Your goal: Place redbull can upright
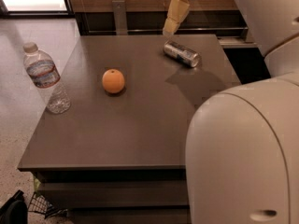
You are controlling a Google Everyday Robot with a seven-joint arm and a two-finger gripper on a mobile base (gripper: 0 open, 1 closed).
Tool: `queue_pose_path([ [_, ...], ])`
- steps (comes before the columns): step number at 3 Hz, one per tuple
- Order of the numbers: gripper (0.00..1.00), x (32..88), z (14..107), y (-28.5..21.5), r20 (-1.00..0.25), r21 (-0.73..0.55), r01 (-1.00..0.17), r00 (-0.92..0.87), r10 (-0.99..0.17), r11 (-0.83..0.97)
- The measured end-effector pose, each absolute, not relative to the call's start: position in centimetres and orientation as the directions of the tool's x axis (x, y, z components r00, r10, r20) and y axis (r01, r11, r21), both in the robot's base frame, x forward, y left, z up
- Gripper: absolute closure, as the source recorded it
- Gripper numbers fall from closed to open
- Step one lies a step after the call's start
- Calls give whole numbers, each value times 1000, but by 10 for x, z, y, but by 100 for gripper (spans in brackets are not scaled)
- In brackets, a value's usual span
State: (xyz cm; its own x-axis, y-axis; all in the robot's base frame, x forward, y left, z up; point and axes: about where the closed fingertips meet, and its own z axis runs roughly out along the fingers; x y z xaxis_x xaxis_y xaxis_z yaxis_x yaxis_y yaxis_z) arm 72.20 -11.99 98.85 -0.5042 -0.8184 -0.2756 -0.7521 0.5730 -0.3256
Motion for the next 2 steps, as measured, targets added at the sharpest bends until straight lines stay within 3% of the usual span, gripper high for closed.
queue_pose_path([
  [1,0,736,962,-123,-221,-303,-722,-582,-783,622],
  [2,0,742,964,-120,-245,-317,-721,-565,-788,616],
])
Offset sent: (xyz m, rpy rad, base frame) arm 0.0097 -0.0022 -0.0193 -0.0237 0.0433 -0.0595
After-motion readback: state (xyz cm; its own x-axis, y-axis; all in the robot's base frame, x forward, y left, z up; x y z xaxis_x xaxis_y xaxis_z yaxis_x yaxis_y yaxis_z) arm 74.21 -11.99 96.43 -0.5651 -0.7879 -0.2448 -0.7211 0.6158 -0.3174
